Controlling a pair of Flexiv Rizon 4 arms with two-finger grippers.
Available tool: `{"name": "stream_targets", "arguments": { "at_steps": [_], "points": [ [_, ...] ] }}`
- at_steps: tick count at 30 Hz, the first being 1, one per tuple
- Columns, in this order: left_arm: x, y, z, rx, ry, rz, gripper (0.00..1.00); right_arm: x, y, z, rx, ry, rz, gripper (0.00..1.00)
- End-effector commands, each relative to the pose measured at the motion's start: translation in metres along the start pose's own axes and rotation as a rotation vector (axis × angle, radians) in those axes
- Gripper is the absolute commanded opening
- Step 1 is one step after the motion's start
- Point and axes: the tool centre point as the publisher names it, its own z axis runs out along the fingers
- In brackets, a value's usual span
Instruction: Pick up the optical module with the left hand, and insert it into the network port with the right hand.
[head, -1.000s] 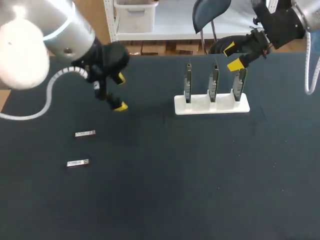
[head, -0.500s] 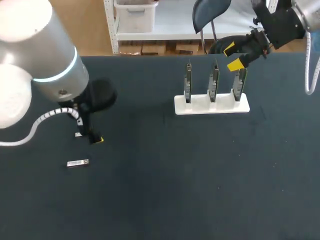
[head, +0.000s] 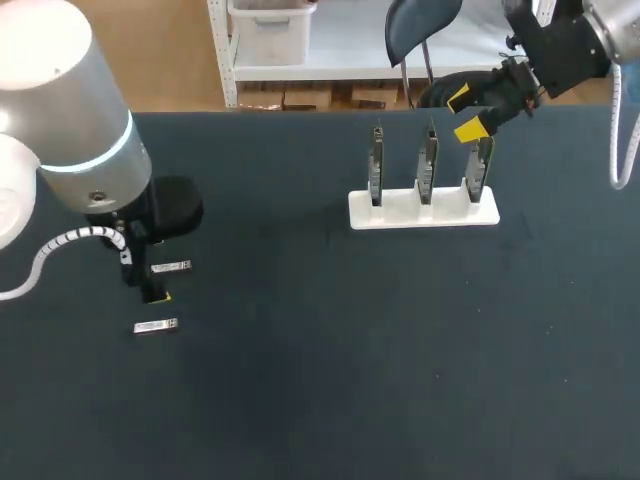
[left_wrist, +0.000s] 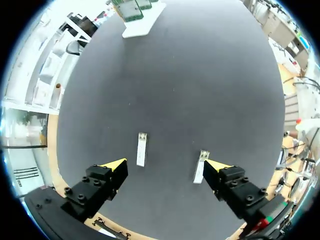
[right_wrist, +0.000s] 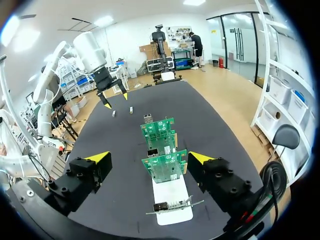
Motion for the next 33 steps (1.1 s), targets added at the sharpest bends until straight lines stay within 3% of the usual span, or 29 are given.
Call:
{"name": "stream_targets", "arguments": {
  "at_steps": [1, 13, 24, 33],
  "points": [
    [0.001, 0.012, 0.008, 0.033, 0.002, -0.003, 1.0, 0.0, 0.001, 0.0, 0.005, 0.0, -0.001, 1.0],
    [0.006, 0.02, 0.028, 0.057, 0.045, 0.032, 1.0, 0.0, 0.001, 0.0, 0.005, 0.0, -0.001, 1.0],
    [0.013, 0.027, 0.045, 0.07, 0.088, 0.005, 1.0, 0.0, 0.001, 0.0, 0.005, 0.0, -0.001, 1.0],
    [0.018, 0.028, 0.057, 0.098, 0.079, -0.009, 1.0, 0.0, 0.001, 0.0, 0.005, 0.0, -0.001, 1.0]
  ]
}}
